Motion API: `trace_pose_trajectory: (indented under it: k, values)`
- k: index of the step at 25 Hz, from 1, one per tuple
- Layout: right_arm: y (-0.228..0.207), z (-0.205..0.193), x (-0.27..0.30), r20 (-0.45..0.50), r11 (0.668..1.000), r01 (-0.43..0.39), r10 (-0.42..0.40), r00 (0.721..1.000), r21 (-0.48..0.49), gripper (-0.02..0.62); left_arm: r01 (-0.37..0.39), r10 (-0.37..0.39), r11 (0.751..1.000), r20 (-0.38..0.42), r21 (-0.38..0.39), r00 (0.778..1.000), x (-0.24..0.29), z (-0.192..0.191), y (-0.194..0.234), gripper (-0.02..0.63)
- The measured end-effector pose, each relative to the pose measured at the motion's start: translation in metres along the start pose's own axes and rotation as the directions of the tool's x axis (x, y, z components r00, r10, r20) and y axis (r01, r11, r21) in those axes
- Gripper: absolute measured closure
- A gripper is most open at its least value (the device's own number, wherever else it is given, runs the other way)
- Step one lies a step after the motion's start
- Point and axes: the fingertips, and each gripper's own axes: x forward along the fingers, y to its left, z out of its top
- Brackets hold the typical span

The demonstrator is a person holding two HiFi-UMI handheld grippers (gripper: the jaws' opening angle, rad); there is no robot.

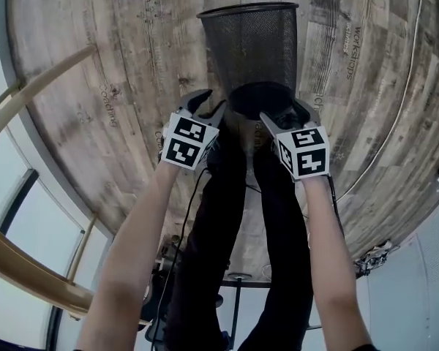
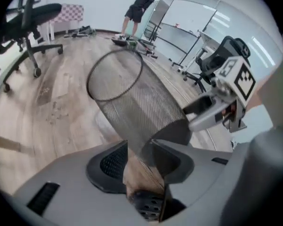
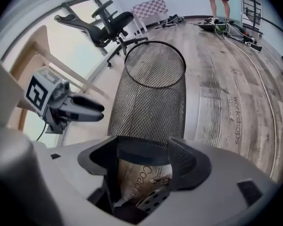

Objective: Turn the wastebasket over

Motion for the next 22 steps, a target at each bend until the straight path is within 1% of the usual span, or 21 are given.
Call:
trace_pose_trajectory:
  k: [1, 2, 3, 5, 6, 8, 9, 10, 11, 12, 14, 15, 16, 18, 19, 20, 21, 22]
  values:
    - [0.000, -0.001, 0.000, -0.006, 1.000, -0.002, 0.002, 1.000, 0.001, 0.259, -0.006, 0.005, 1.000, 0.046, 0.025, 0.999, -0.007, 0.019, 0.009, 0.430]
    - [0.001, -0.001, 0.001, -0.012, 1.000, -0.002, 0.002, 1.000, 0.001, 0.259, -0.006, 0.000, 0.997, 0.083, 0.075, 0.997, -0.013, 0.041, 0.017, 0.400]
    - [0.002, 0.000, 0.001, -0.016, 1.000, -0.002, 0.002, 1.000, 0.001, 0.258, -0.005, -0.010, 0.991, 0.112, 0.135, 0.994, -0.018, 0.065, 0.025, 0.381]
    - [0.002, 0.001, 0.001, -0.017, 1.000, 0.003, -0.003, 1.000, -0.002, 0.258, -0.015, -0.023, 0.968, 0.149, 0.249, 0.989, -0.021, 0.115, 0.042, 0.379]
    - [0.002, 0.001, 0.001, -0.014, 1.000, 0.007, -0.007, 1.000, -0.003, 0.258, -0.028, -0.022, 0.953, 0.160, 0.303, 0.987, -0.021, 0.139, 0.049, 0.373]
    - [0.004, 0.000, 0.001, -0.008, 1.000, 0.009, -0.009, 1.000, 0.001, 0.258, -0.047, -0.019, 0.910, 0.154, 0.412, 0.988, -0.016, 0.176, 0.061, 0.366]
    - [0.004, 0.000, 0.001, -0.007, 1.000, 0.007, -0.007, 1.000, 0.007, 0.258, -0.033, -0.031, 0.888, 0.131, 0.459, 0.991, -0.013, 0.187, 0.064, 0.354]
    - [0.004, 0.000, 0.002, -0.008, 1.000, 0.001, -0.001, 1.000, 0.014, 0.258, 0.004, -0.058, 0.871, 0.095, 0.491, 0.994, -0.009, 0.194, 0.063, 0.344]
    - [0.003, 0.000, 0.002, -0.009, 1.000, -0.006, 0.006, 1.000, 0.022, 0.258, 0.052, -0.093, 0.862, 0.056, 0.504, 0.994, -0.007, 0.196, 0.062, 0.342]
    - [0.002, 0.000, 0.002, -0.011, 1.000, -0.013, 0.013, 1.000, 0.026, 0.256, 0.098, -0.127, 0.860, 0.023, 0.501, 0.992, -0.005, 0.197, 0.059, 0.346]
    - [0.000, -0.001, 0.002, -0.013, 0.999, -0.022, 0.022, 1.000, 0.028, 0.255, 0.163, -0.178, 0.862, -0.013, 0.479, 0.984, -0.003, 0.196, 0.054, 0.381]
    - [0.000, -0.001, 0.002, -0.013, 0.999, -0.024, 0.024, 1.000, 0.030, 0.255, 0.176, -0.190, 0.863, -0.018, 0.473, 0.982, -0.002, 0.195, 0.052, 0.401]
    - [-0.001, -0.001, 0.001, -0.012, 0.999, -0.026, 0.026, 1.000, 0.032, 0.253, 0.178, -0.192, 0.863, -0.019, 0.472, 0.981, -0.002, 0.195, 0.050, 0.405]
    - [-0.002, -0.002, 0.001, -0.016, 0.999, -0.028, 0.028, 0.999, 0.032, 0.253, 0.170, -0.184, 0.859, -0.017, 0.483, 0.983, -0.005, 0.197, 0.048, 0.424]
    - [-0.002, -0.004, 0.000, -0.024, 0.999, -0.028, 0.028, 0.999, 0.028, 0.252, 0.171, -0.189, 0.852, -0.014, 0.495, 0.982, -0.009, 0.198, 0.045, 0.445]
    - [-0.001, -0.009, -0.001, -0.033, 0.999, -0.029, 0.029, 0.999, 0.023, 0.250, 0.182, -0.205, 0.841, -0.011, 0.510, 0.979, -0.015, 0.198, 0.039, 0.491]
    - [0.000, -0.015, -0.002, -0.039, 0.999, -0.031, 0.031, 0.999, 0.018, 0.250, 0.203, -0.232, 0.822, -0.013, 0.532, 0.973, -0.024, 0.198, 0.030, 0.530]
    - [0.001, -0.023, -0.002, -0.039, 0.999, -0.034, 0.034, 0.999, 0.015, 0.250, 0.228, -0.260, 0.793, -0.025, 0.565, 0.965, -0.034, 0.195, 0.018, 0.536]
